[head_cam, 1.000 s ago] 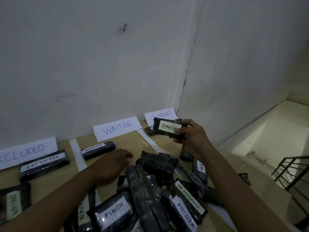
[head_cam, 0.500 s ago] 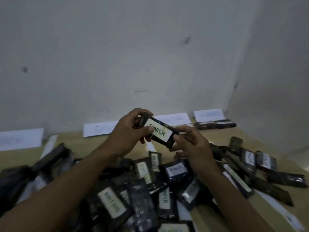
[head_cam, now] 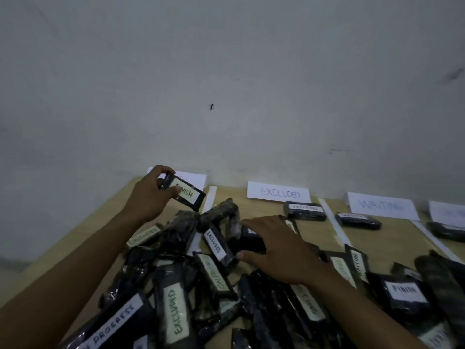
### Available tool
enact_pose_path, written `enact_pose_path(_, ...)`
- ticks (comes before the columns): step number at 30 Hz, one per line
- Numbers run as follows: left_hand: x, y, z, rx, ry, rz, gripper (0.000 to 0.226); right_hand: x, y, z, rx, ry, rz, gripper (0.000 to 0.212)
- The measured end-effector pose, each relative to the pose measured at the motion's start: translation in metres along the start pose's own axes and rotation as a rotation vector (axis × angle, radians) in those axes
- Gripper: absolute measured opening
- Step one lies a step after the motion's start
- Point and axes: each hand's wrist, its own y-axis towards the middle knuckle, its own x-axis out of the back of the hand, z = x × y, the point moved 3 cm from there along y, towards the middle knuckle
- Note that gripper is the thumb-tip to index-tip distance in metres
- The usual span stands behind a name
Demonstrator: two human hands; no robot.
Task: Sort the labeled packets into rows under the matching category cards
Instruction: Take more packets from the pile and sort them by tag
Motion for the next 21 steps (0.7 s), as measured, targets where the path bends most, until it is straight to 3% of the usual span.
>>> enact_pose_path(4, -0.003, 0.040, 0.044, 0.072, 0.143, -0.017, 0.034, -0.027, 0.014, -0.009, 0.013, -0.112, 0.136, 0.072)
enact_pose_path(10, -0.040, 0.084, 0.085, 0.224, 0.070, 0.040, 0.031, -0.033, 0.020, -0.015, 0.026, -0.126, 0.119, 0.075)
enact_pose_path(16, -0.059, 0.099, 0.099, 0.238, 0.296, 0.102, 0.048, -0.033, 0.020, -0.016, 0.015, -0.096, 0.119, 0.063)
enact_pose_path(21, -0.057, 0.101, 0.097, 0.244, 0.342, 0.054, 0.058, -0.038, 0.022, -0.019, 0.016, -0.080, 0.128, 0.069)
